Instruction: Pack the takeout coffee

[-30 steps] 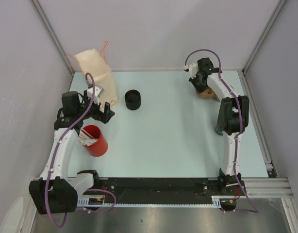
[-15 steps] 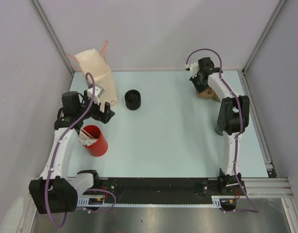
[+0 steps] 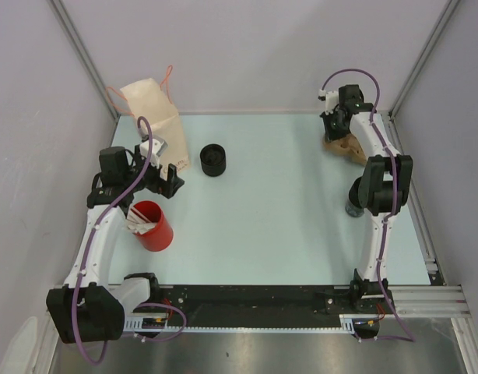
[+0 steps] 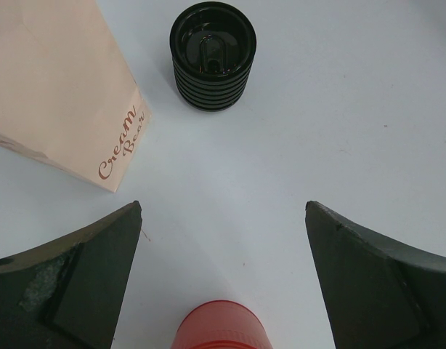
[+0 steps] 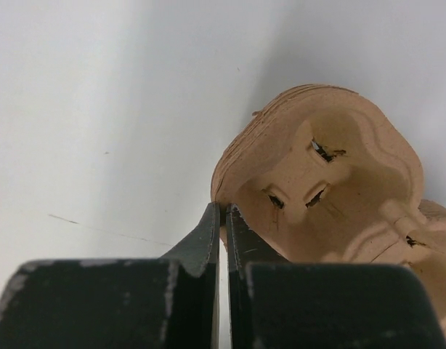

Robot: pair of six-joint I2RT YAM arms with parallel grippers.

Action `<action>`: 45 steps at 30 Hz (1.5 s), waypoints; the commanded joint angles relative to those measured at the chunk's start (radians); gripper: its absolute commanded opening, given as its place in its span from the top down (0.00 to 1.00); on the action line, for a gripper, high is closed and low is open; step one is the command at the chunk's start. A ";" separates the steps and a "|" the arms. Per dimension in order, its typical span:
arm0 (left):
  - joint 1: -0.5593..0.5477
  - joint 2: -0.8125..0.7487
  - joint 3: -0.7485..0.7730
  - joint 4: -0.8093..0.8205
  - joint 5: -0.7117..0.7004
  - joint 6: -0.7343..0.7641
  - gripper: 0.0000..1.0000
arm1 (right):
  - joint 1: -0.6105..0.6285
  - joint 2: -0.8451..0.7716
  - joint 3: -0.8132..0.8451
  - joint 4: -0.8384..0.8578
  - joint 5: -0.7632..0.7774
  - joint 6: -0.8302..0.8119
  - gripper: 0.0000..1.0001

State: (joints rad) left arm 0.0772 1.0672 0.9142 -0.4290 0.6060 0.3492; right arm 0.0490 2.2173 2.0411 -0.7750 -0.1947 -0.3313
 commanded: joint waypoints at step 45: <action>0.007 -0.016 0.002 0.027 0.023 0.017 0.01 | 0.164 -0.243 -0.191 0.216 0.520 -0.019 1.00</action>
State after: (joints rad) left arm 0.0772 1.0672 0.9142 -0.4290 0.6060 0.3492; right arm 0.2146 2.0384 1.8587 -0.6228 0.2844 -0.3962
